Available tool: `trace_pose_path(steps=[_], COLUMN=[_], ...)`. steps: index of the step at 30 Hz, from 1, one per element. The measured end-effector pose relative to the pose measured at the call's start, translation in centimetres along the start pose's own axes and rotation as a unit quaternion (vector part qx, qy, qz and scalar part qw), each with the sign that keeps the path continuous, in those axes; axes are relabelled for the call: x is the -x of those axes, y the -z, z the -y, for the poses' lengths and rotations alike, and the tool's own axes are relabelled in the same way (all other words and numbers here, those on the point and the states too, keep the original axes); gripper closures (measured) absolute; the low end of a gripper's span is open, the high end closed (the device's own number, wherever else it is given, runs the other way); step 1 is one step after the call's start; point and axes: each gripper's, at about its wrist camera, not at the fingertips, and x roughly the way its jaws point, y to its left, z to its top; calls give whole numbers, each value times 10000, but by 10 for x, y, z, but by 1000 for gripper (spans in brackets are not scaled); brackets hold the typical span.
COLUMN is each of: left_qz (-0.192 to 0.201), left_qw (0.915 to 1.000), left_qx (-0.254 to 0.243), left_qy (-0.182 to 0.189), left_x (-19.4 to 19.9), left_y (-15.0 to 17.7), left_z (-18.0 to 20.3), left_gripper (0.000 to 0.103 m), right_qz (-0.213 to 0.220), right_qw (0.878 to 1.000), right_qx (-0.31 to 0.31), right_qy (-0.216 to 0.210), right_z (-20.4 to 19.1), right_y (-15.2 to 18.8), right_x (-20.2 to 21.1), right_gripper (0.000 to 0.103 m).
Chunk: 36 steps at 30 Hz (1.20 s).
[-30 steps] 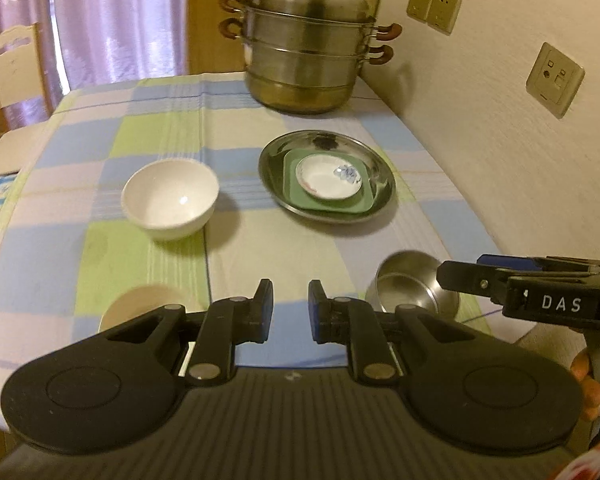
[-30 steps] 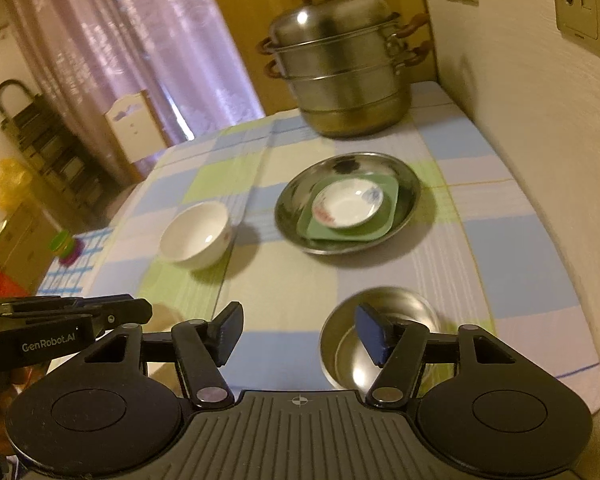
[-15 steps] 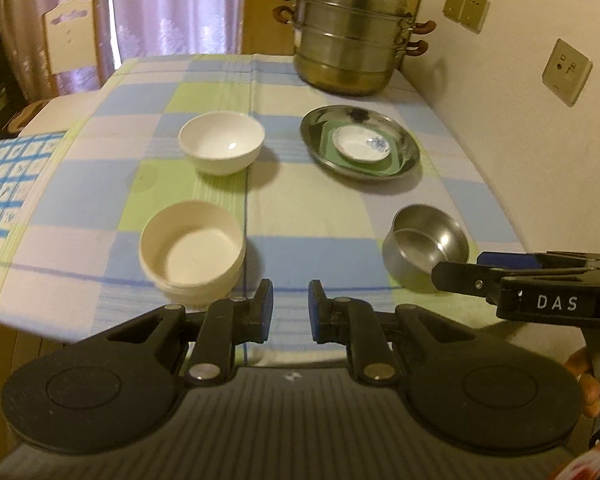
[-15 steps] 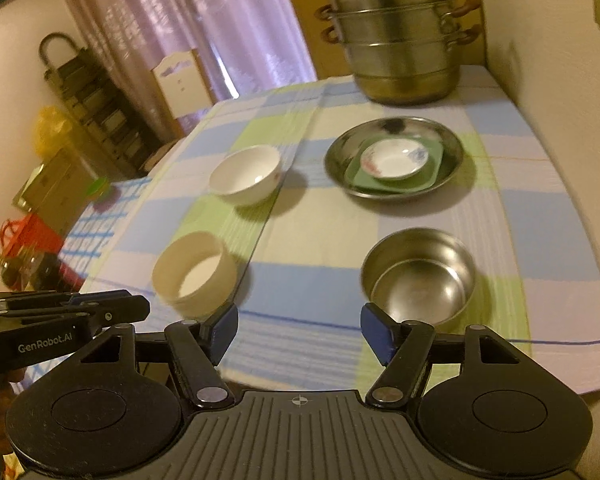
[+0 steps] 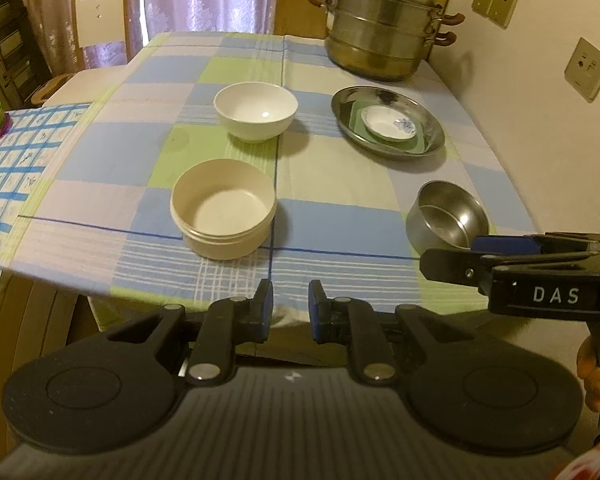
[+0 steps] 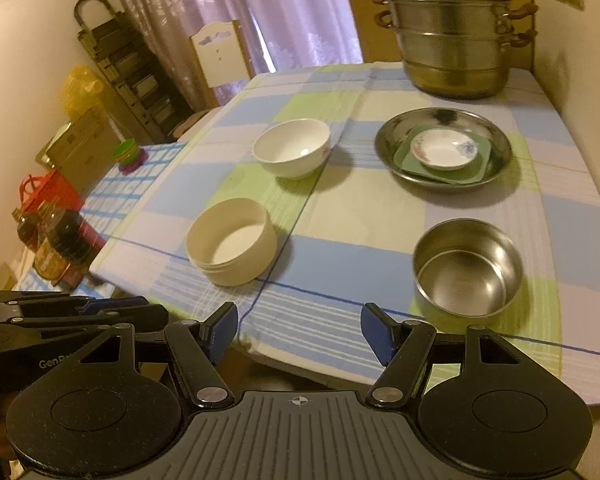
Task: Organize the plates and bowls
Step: 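Move both grippers to the wide cream bowl and close on its rim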
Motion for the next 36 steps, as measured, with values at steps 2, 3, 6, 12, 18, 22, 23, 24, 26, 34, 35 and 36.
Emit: trace_pose_path(steps=[2, 3, 6, 12, 18, 22, 23, 24, 26, 34, 35, 36], left_qz=[-30, -43, -75, -122, -225, -321, -338, -351, -363, -408, -423, -448], left_qw=[10000, 9999, 9998, 9995, 9993, 9993, 9992, 9992, 9992, 9991, 9991, 9989], left_qx=[58, 89, 161, 211, 197, 117, 91, 67, 31, -57, -55, -54], left_qy=[-37, -56, -112, -224, -221, -179, -168, -159, -137, 41, 85, 124], left_x=[-1, -1, -3, -10, -22, -32, -34, -37, -41, -59, -62, -64], left_y=[1, 2, 2, -2, -9, -17, -20, -23, -28, -43, -45, -47], left_z=[-5, -8, -16, -37, -62, -80, -84, -89, -96, -121, -123, -125], left_gripper=[87, 87, 87, 87, 87, 87, 87, 87, 87, 87, 87, 87], right_qz=[-49, -74, -133, -243, -264, -240, -236, -232, -229, -303, -311, -321], right_qw=[10000, 9999, 9999, 9996, 9996, 9994, 9993, 9992, 9988, 9969, 9967, 9965], right_qx=[41, 62, 93, 93, -25, -204, -252, -311, -406, -676, -694, -703], right_qy=[-21, -36, -59, -72, 41, 117, 122, 122, 141, 277, 298, 319], right_z=[-4, -6, -11, -21, -30, -33, -34, -35, -37, -47, -48, -49], right_y=[0, -1, -3, -9, -15, -23, -25, -26, -29, -38, -38, -38], right_x=[-4, -7, -14, -30, -45, -54, -55, -58, -63, -88, -91, -95], right_gripper=[35, 35, 35, 35, 35, 35, 35, 35, 35, 35, 35, 35])
